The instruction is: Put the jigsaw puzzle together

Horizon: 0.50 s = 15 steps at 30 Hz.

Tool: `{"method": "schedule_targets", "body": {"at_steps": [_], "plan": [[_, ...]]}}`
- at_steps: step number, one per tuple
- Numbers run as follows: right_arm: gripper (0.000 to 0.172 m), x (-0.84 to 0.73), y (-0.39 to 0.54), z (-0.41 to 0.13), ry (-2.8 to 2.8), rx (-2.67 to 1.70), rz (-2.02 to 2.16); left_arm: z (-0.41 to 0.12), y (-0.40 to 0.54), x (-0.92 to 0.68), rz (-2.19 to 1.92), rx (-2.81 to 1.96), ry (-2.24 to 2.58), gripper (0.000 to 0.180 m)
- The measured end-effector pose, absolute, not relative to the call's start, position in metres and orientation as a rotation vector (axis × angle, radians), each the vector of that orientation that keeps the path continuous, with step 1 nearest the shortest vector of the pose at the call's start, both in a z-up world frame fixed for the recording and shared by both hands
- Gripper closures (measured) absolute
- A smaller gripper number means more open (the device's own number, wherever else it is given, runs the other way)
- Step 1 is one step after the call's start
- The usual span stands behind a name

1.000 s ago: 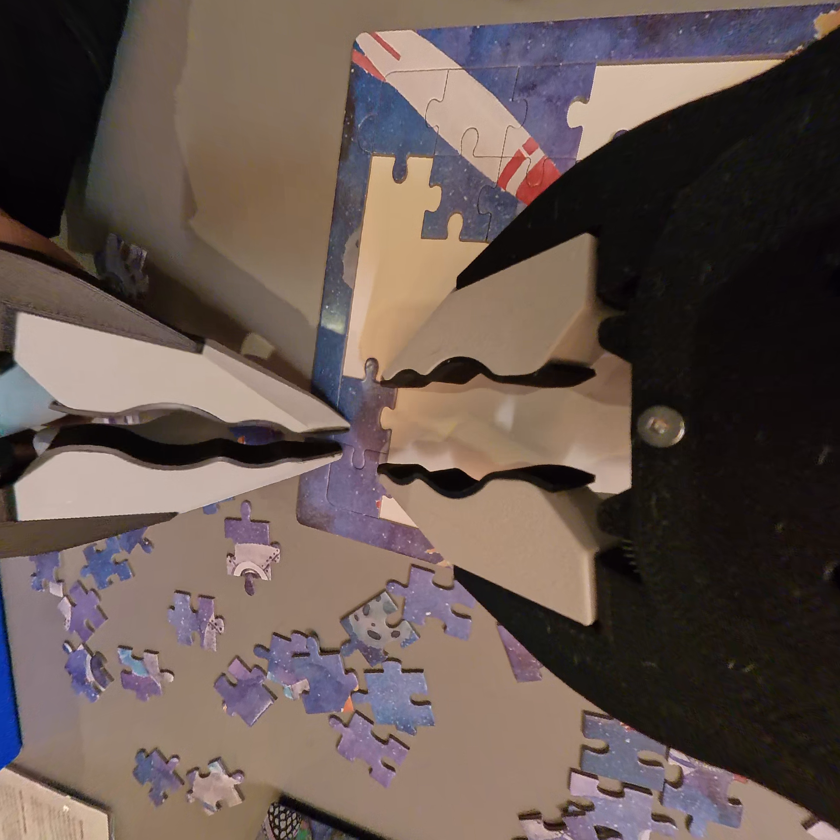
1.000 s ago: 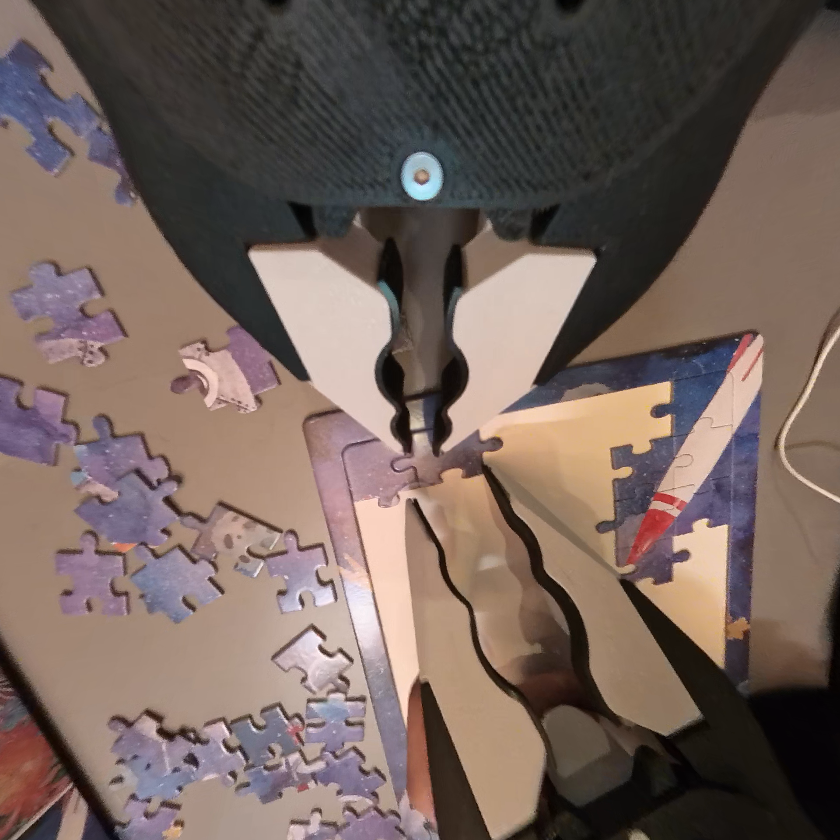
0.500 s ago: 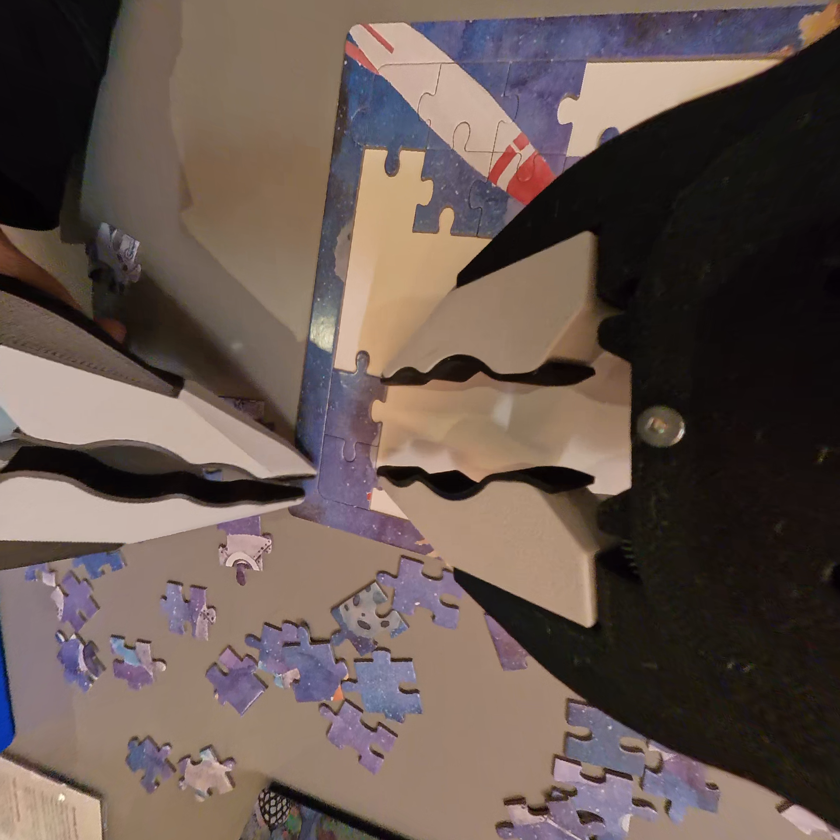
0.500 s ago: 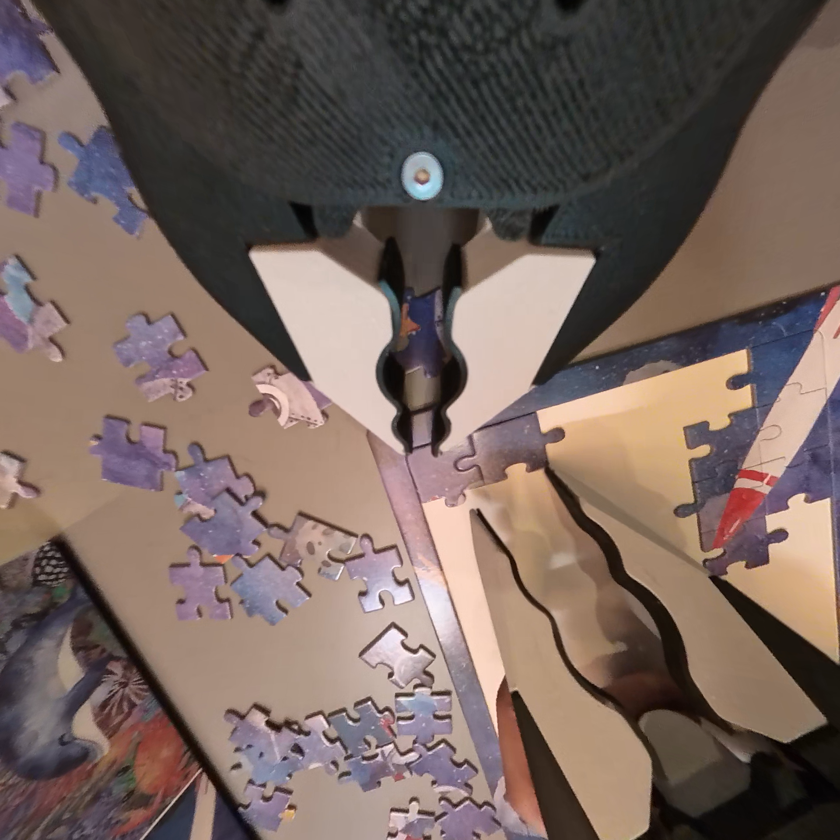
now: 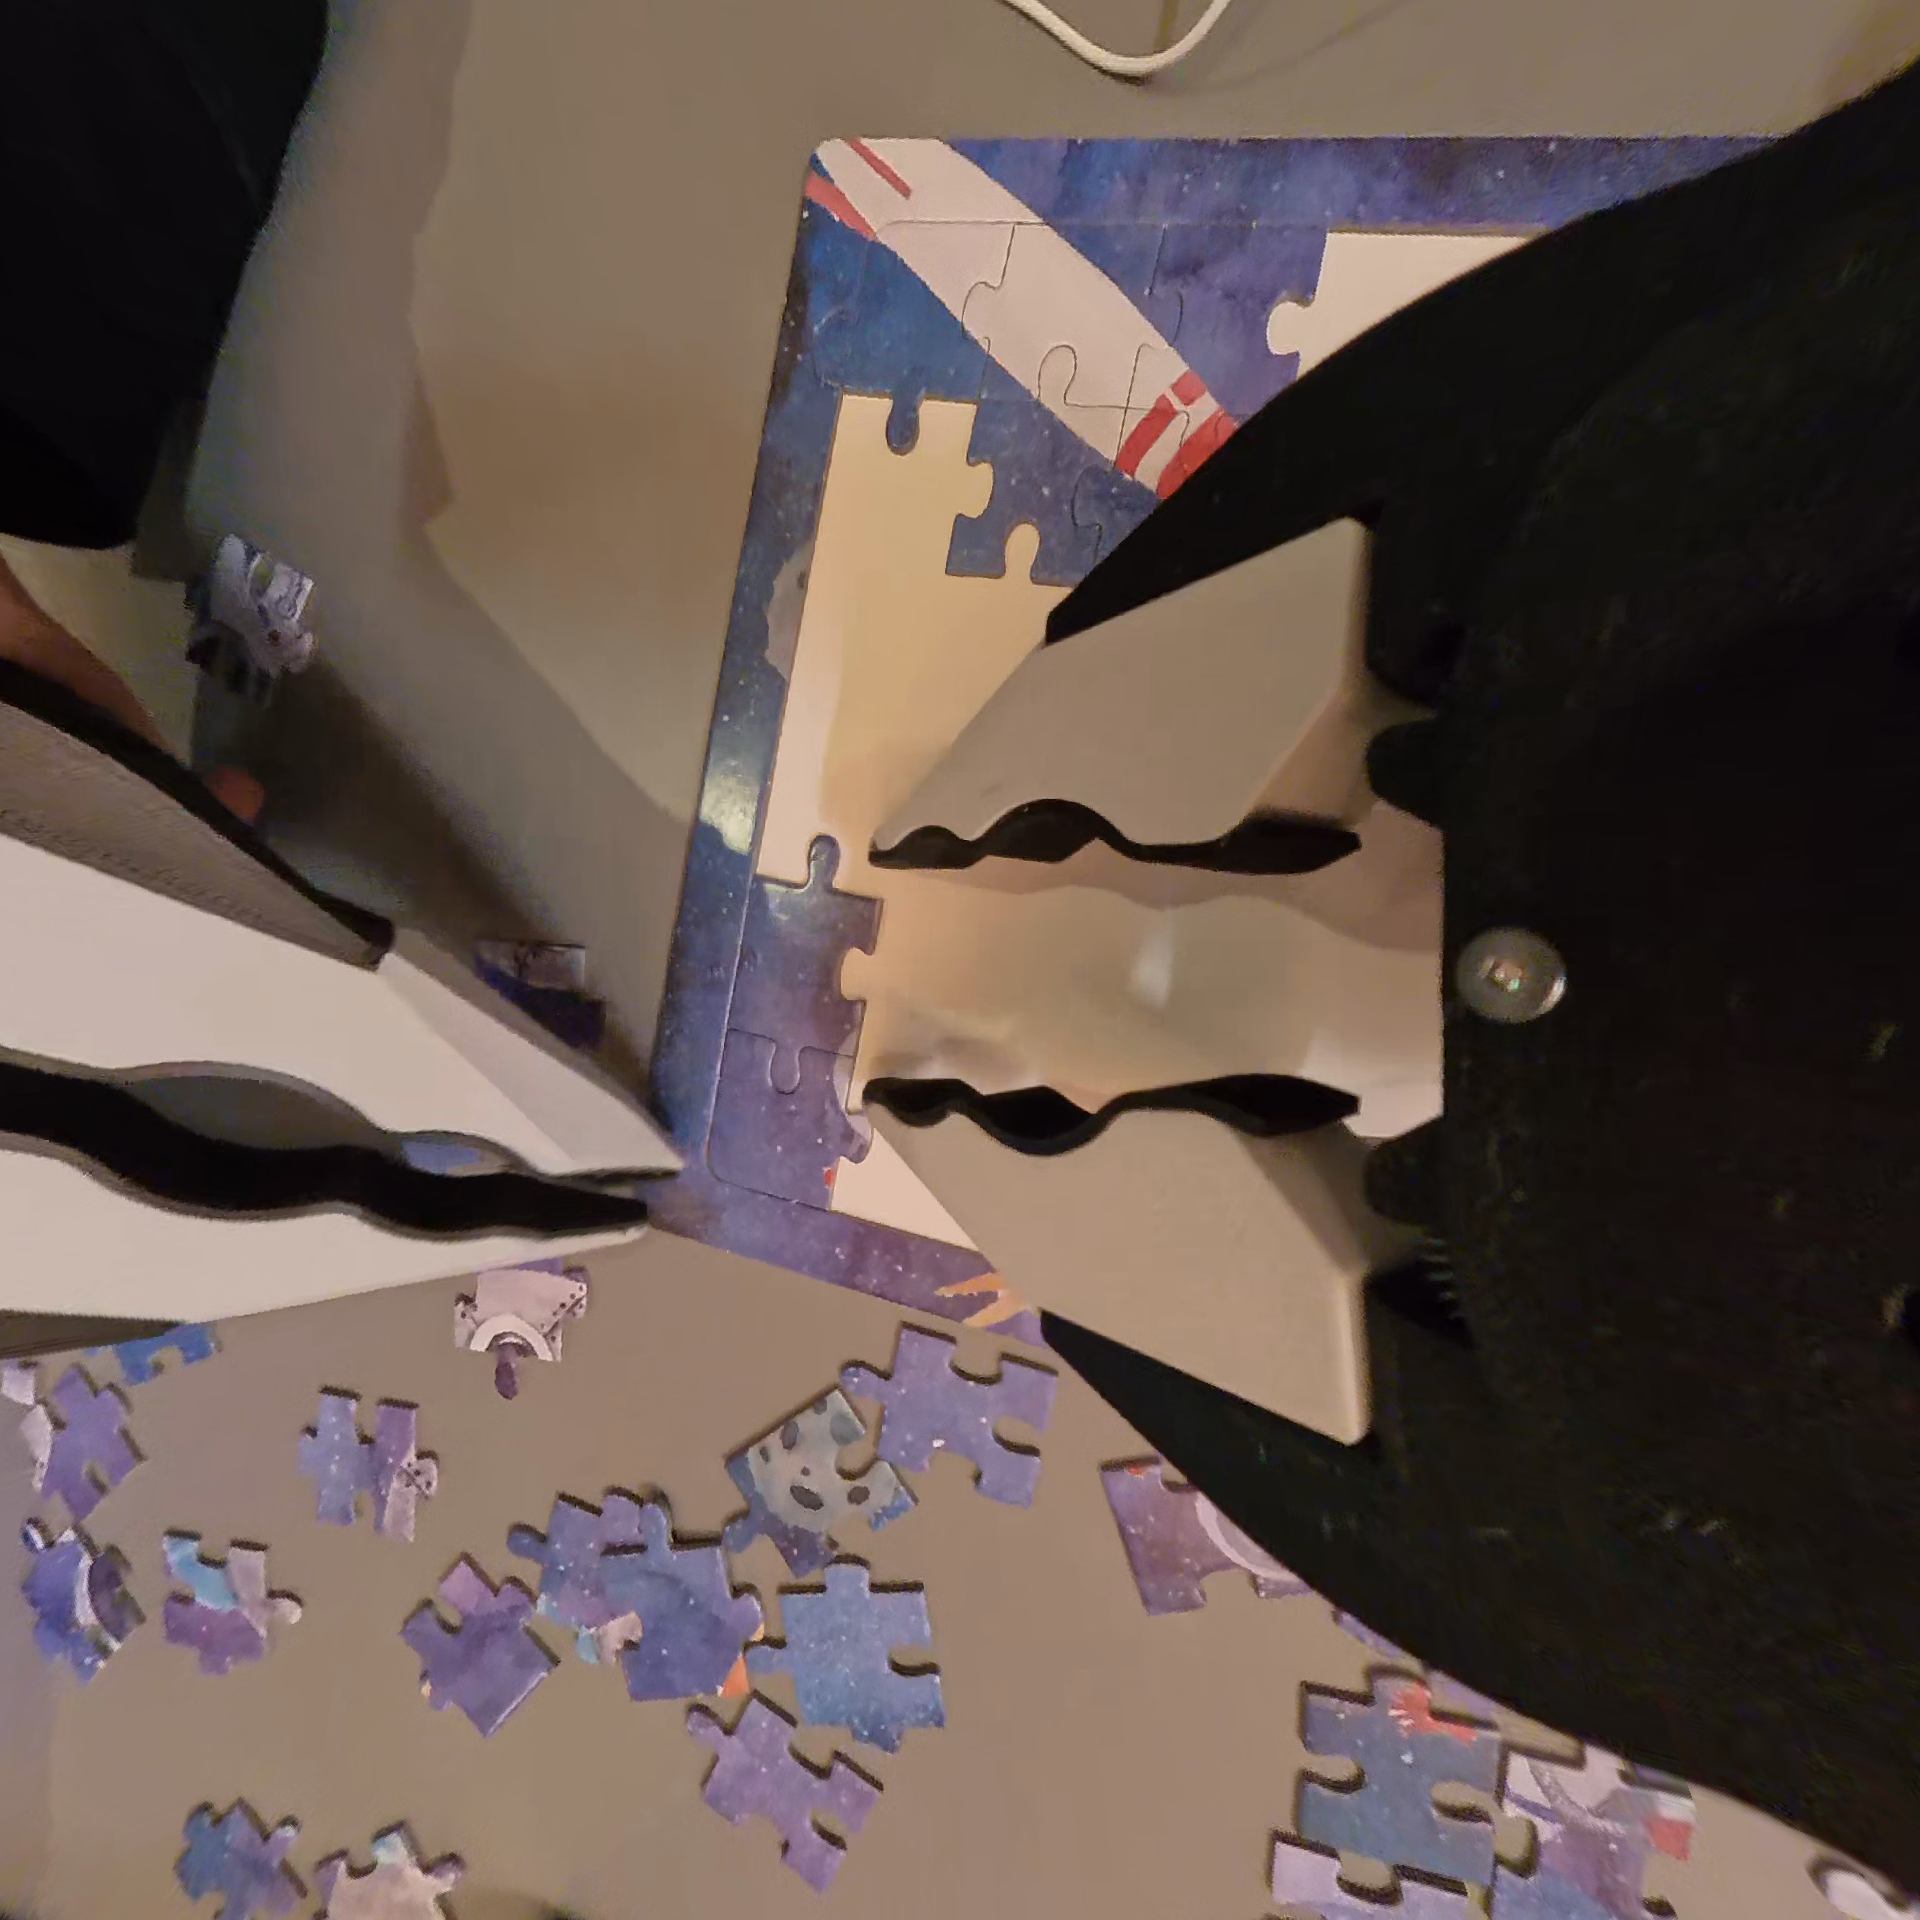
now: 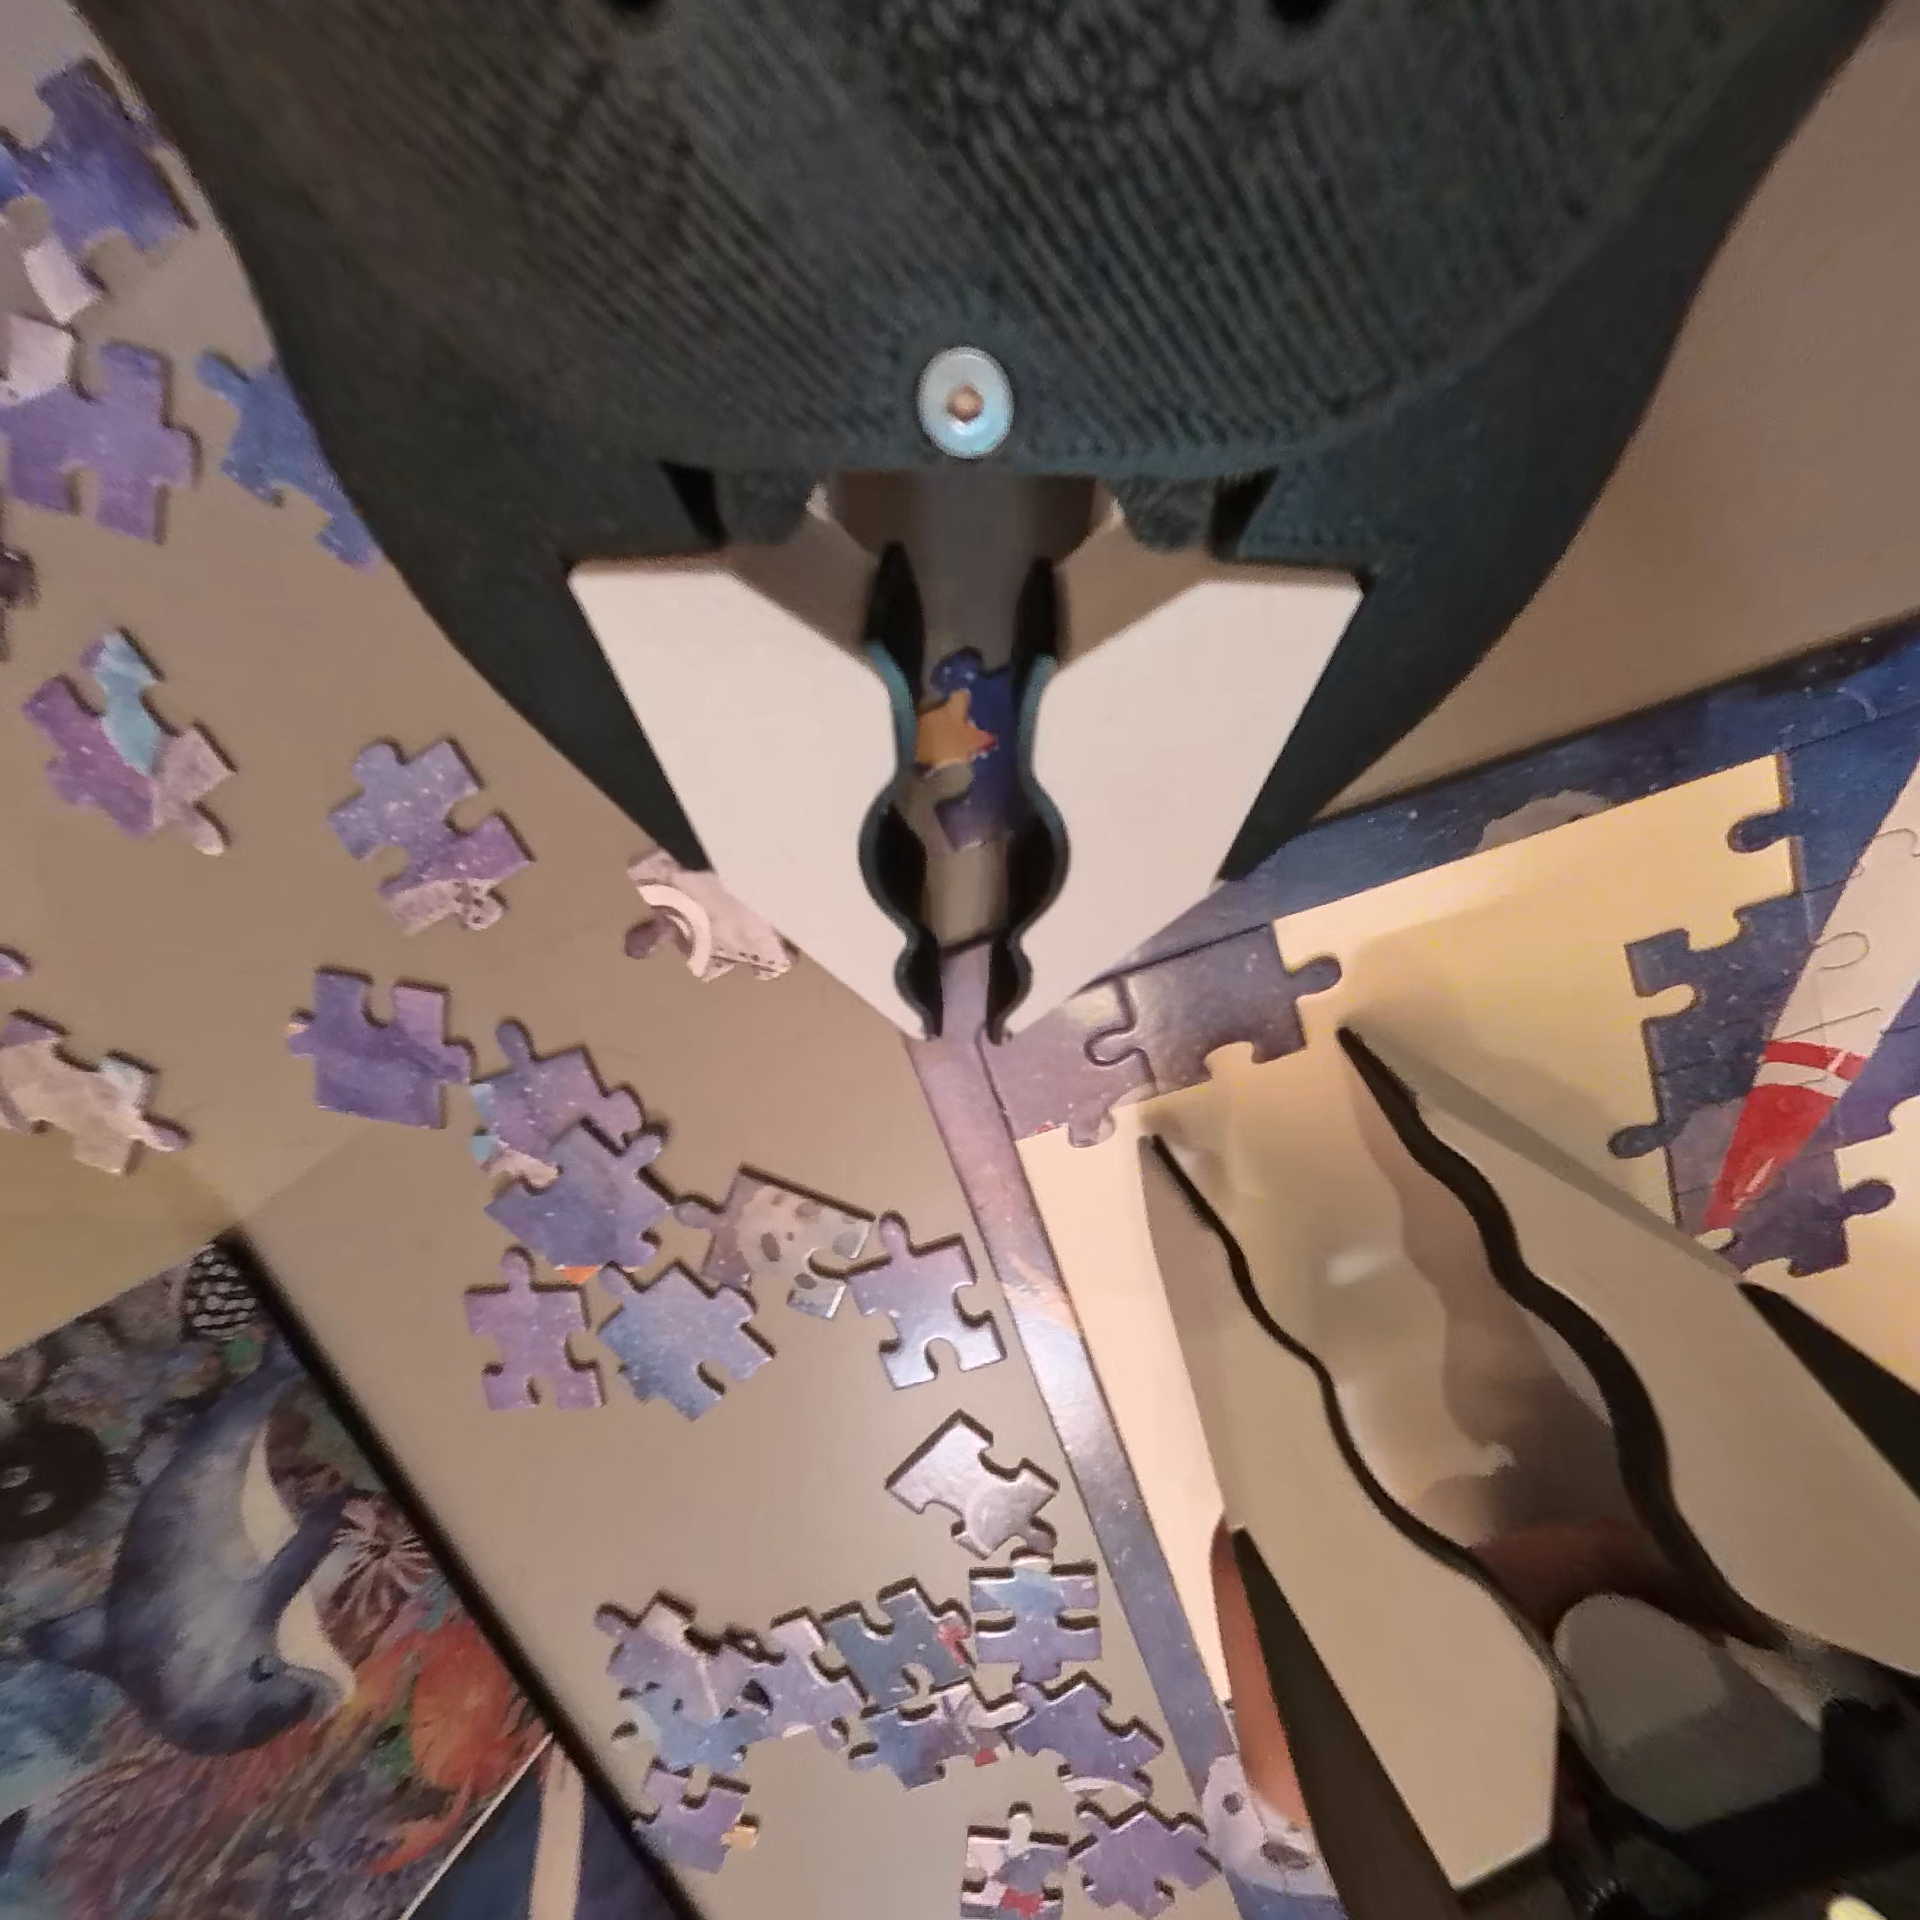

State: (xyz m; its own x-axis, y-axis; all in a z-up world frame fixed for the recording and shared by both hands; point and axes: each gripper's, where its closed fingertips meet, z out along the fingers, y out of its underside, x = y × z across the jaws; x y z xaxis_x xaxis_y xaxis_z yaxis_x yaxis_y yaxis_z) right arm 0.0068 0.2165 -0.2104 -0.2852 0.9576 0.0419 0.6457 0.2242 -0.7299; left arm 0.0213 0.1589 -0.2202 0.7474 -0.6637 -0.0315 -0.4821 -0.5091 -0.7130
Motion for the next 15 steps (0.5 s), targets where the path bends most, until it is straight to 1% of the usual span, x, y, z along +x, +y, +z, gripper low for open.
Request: {"method": "schedule_targets", "body": {"at_steps": [5, 15], "plan": [[0.165, 0.007, 0.226, -0.203, -1.956, -1.491, 0.835, -0.222, 0.16, 0.026, -0.348, -2.22, 0.842, 0.147], [0.165, 0.013, 0.227, -0.207, -1.987, -1.517, 0.783, -0.222, 0.161, 0.027, -0.379, -2.222, 0.828, 0.146]]}}
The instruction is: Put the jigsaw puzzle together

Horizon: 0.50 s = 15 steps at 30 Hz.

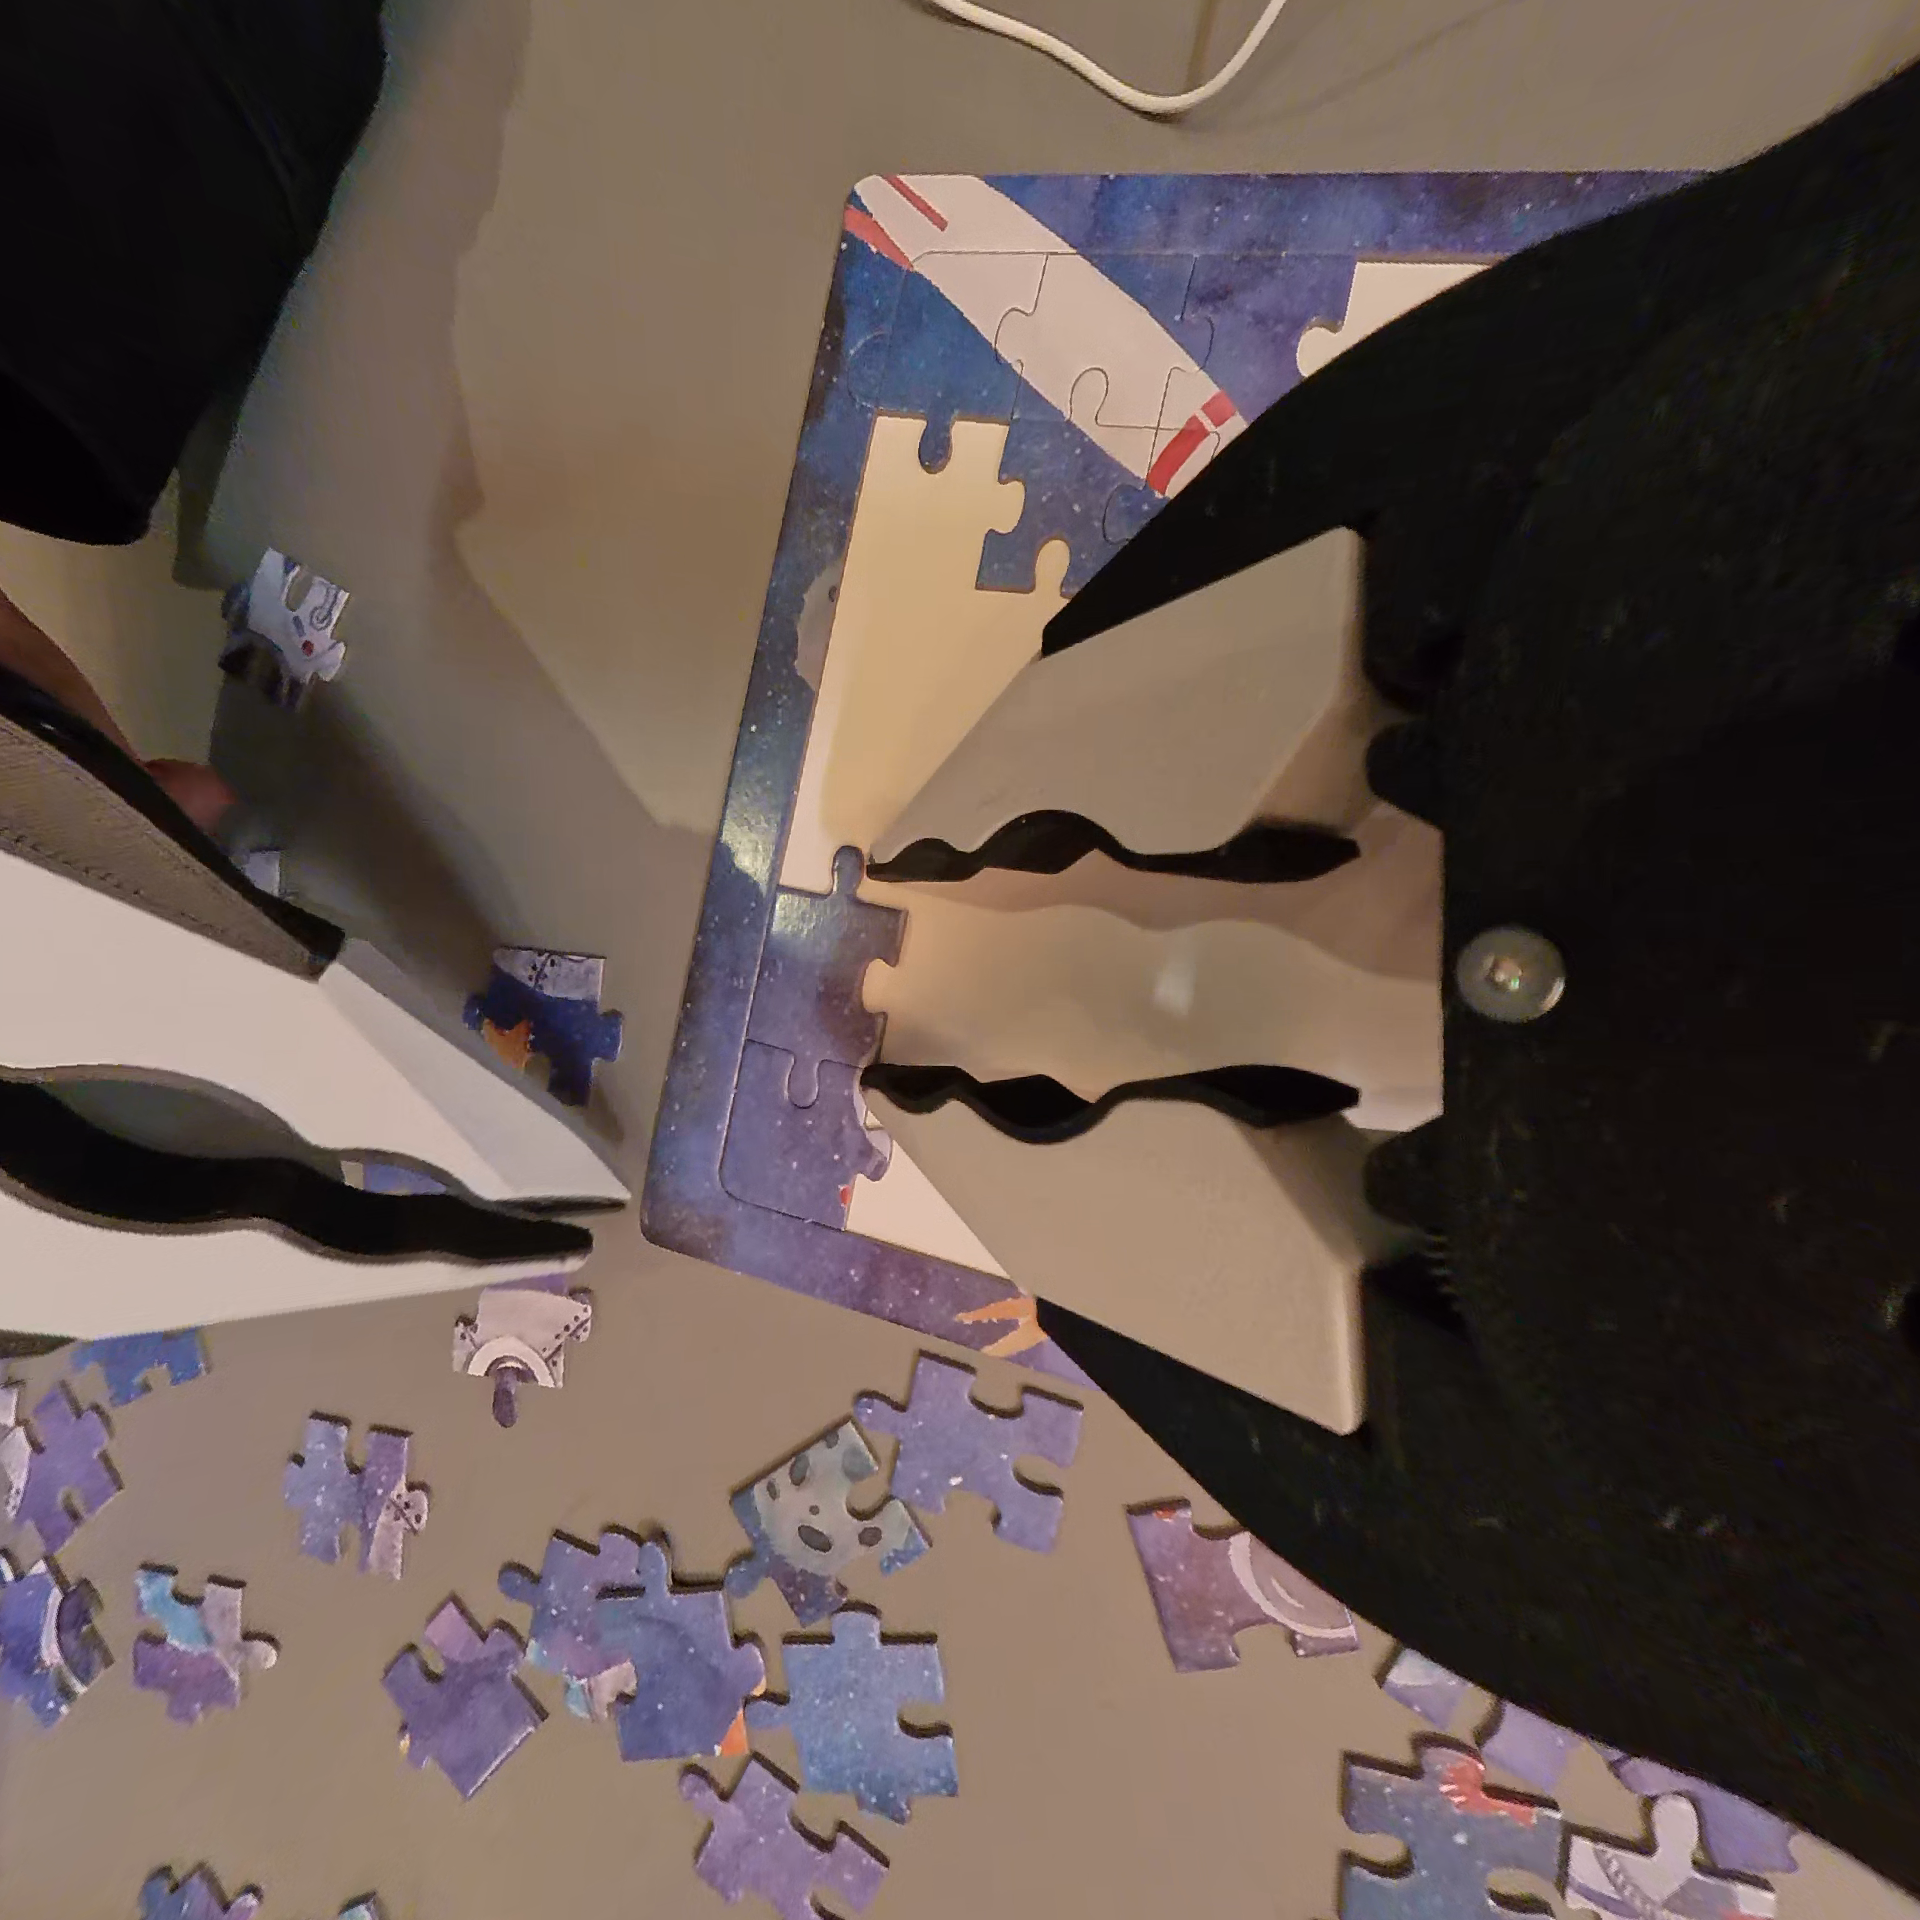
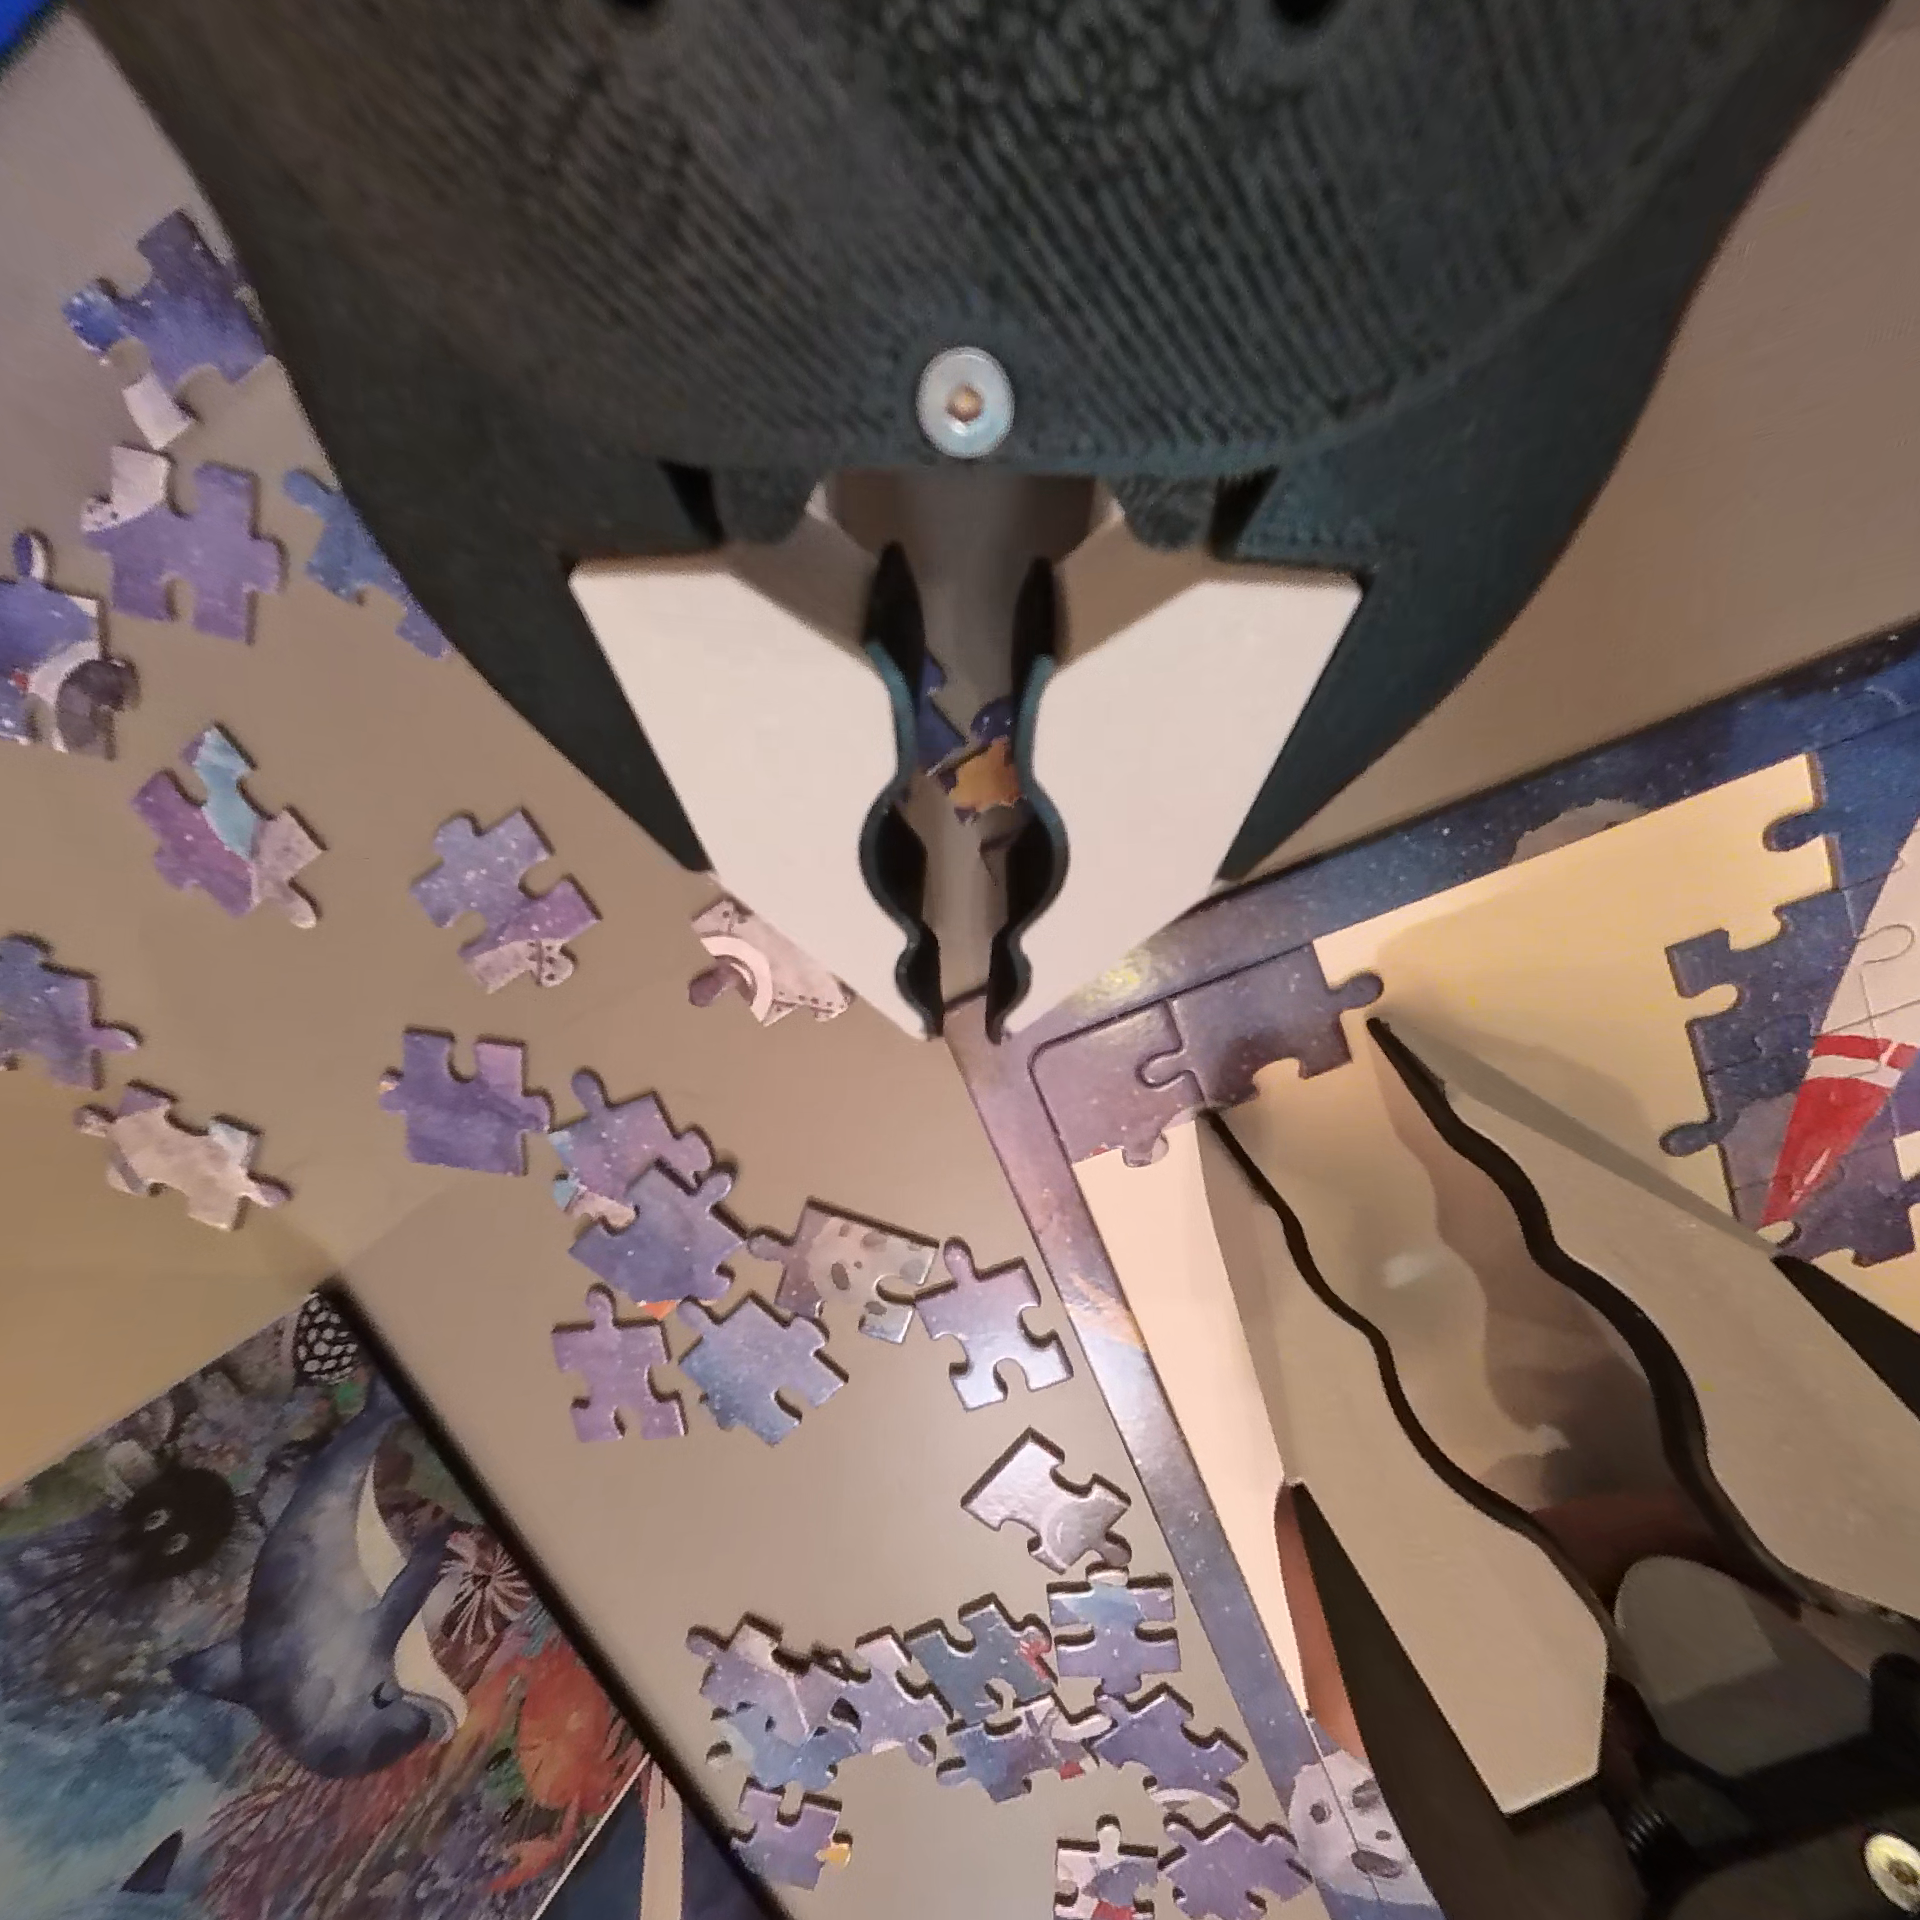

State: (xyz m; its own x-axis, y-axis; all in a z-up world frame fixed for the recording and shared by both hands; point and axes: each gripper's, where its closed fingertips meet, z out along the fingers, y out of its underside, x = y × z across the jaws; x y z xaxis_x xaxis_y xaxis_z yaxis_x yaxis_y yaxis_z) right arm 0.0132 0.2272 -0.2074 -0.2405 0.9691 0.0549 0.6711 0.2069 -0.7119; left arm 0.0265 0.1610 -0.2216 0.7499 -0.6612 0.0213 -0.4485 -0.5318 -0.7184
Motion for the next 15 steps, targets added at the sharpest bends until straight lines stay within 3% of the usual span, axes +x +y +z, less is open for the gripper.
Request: {"method": "schedule_targets", "body": {"at_steps": [15], "plan": [[0.167, 0.03, 0.206, -0.22, -2.11, -1.645, 0.989, -0.22, 0.161, 0.028, -0.492, -2.24, 0.795, 0.138]]}}
